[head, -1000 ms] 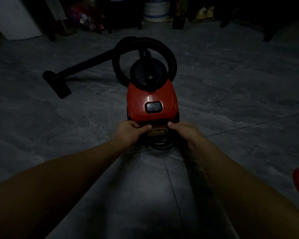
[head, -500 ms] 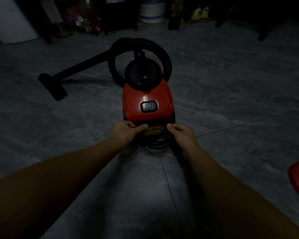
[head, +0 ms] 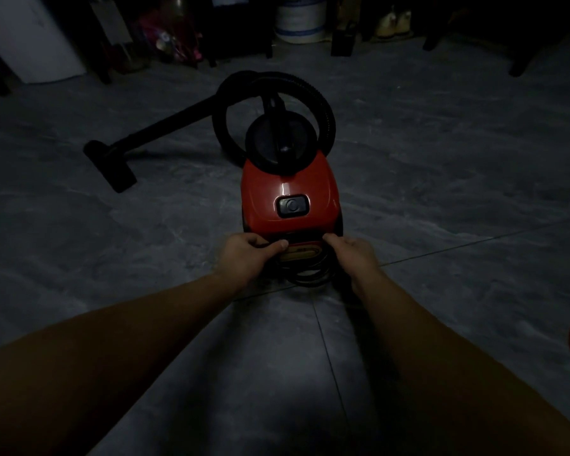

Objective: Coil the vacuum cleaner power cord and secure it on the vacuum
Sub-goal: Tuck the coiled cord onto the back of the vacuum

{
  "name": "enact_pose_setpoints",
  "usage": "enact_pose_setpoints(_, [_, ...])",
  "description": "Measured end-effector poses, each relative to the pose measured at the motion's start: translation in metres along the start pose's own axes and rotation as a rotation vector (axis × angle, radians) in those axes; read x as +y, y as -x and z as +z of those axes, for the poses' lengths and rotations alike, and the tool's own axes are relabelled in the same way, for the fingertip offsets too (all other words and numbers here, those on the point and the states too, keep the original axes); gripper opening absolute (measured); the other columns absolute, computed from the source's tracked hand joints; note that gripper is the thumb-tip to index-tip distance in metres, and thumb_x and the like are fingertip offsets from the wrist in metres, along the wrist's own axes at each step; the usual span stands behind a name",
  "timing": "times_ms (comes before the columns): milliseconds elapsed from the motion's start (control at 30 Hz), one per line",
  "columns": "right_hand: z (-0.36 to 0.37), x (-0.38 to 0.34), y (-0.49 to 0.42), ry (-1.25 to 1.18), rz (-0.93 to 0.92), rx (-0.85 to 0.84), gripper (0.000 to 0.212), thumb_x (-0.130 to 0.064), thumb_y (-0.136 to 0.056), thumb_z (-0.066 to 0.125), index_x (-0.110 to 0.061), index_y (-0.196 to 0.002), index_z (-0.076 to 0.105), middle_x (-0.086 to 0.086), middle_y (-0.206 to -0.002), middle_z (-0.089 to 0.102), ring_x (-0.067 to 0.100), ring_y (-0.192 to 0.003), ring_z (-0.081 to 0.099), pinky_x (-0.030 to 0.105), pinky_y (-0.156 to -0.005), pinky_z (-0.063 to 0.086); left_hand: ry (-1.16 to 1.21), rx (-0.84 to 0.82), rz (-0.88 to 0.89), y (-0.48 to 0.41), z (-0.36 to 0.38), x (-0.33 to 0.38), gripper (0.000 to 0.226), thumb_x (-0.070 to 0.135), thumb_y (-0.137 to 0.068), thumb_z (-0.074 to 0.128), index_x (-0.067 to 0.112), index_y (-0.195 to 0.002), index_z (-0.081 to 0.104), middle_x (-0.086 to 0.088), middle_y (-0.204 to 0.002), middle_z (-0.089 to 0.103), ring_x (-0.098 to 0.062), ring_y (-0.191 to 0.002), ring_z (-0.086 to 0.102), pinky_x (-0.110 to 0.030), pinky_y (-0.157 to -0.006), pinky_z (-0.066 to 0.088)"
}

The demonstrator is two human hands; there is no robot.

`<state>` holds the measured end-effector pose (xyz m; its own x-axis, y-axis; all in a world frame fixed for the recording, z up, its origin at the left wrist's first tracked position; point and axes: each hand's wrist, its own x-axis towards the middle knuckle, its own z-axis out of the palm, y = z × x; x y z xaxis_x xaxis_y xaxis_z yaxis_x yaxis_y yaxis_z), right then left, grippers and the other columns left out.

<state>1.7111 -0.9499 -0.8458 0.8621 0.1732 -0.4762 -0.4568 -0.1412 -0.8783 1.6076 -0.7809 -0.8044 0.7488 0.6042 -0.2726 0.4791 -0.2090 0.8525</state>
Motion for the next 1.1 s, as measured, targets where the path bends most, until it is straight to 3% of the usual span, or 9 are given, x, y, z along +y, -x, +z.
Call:
enact_pose_setpoints(133, [-0.004, -0.001, -0.003, 0.053, -0.02, -0.021, 0.025, -0.033, -0.083, 0.075, -0.008, -0.085, 0.076, 0.011, -0.086, 0.077, 0.028, -0.085, 0.074, 0.045, -0.087, 0.06, 0.017, -0.008, 0.015, 0.002, 0.0, 0.0, 0.032, 0.034, -0.072, 0.086, 0.007, -0.073, 0.069, 0.0, -0.068, 0.069, -0.012, -0.06, 0.063, -0.024, -0.056, 0.05])
enact_pose_setpoints(367, [-0.002, 0.003, -0.001, 0.123, -0.064, 0.014, 0.025, -0.037, -0.084, 0.073, -0.013, -0.081, 0.076, 0.008, -0.083, 0.076, 0.025, -0.083, 0.073, 0.044, -0.087, 0.059, -0.069, 0.014, 0.123, 0.014, 0.001, -0.015, 0.035, 0.026, -0.072, 0.087, 0.014, -0.097, 0.066, 0.005, -0.086, 0.068, -0.006, -0.076, 0.064, -0.011, -0.06, 0.048])
enact_pose_setpoints(467, [0.002, 0.002, -0.001, 0.121, -0.077, 0.02, 0.028, -0.04, -0.082, 0.073, -0.013, -0.079, 0.075, 0.007, -0.08, 0.076, 0.025, -0.081, 0.073, 0.046, -0.086, 0.06, 0.07, 0.09, 0.023, 0.015, 0.003, -0.015, 0.036, 0.024, -0.072, 0.087, 0.013, -0.099, 0.067, 0.0, -0.09, 0.07, -0.011, -0.078, 0.066, -0.016, -0.062, 0.05])
enact_pose_setpoints(567, [0.005, 0.005, 0.0, 0.122, -0.091, 0.029, 0.028, -0.042, -0.081, 0.072, -0.014, -0.077, 0.075, 0.006, -0.08, 0.076, 0.024, -0.082, 0.073, 0.046, -0.087, 0.059, 0.115, 0.103, -0.022, 0.01, 0.002, -0.015, 0.027, 0.024, -0.072, 0.087, 0.011, -0.09, 0.072, -0.001, -0.08, 0.072, -0.013, -0.071, 0.067, -0.017, -0.057, 0.049])
enact_pose_setpoints(767, [0.007, 0.007, 0.0, 0.12, -0.113, 0.032, 0.027, -0.041, -0.084, 0.071, -0.015, -0.08, 0.075, 0.005, -0.084, 0.077, 0.023, -0.084, 0.073, 0.045, -0.088, 0.058, -0.039, 0.107, 0.07, 0.003, -0.004, -0.013, 0.024, 0.029, -0.076, 0.084, 0.009, -0.083, 0.073, 0.001, -0.074, 0.071, -0.007, -0.063, 0.065, -0.012, -0.053, 0.048])
enact_pose_setpoints(867, [0.007, 0.008, 0.002, 0.124, -0.152, 0.049, 0.026, -0.038, -0.086, 0.07, -0.013, -0.081, 0.076, 0.005, -0.082, 0.076, 0.022, -0.083, 0.072, 0.043, -0.088, 0.058, -0.137, 0.12, 0.135, 0.003, -0.004, -0.015, 0.025, 0.034, -0.08, 0.08, 0.01, -0.087, 0.073, 0.001, -0.077, 0.072, -0.01, -0.069, 0.067, -0.019, -0.06, 0.051])
enact_pose_setpoints(1100, [0.007, 0.008, -0.001, 0.141, -0.165, 0.034, 0.026, -0.04, -0.084, 0.071, -0.015, -0.075, 0.074, 0.005, -0.08, 0.076, 0.023, -0.083, 0.073, 0.045, -0.088, 0.058, -0.336, 0.191, 0.361, 0.014, -0.001, -0.015, 0.021, 0.033, -0.091, 0.068, 0.012, -0.094, 0.068, 0.006, -0.076, 0.063, -0.001, -0.062, 0.054, -0.006, -0.053, 0.035])
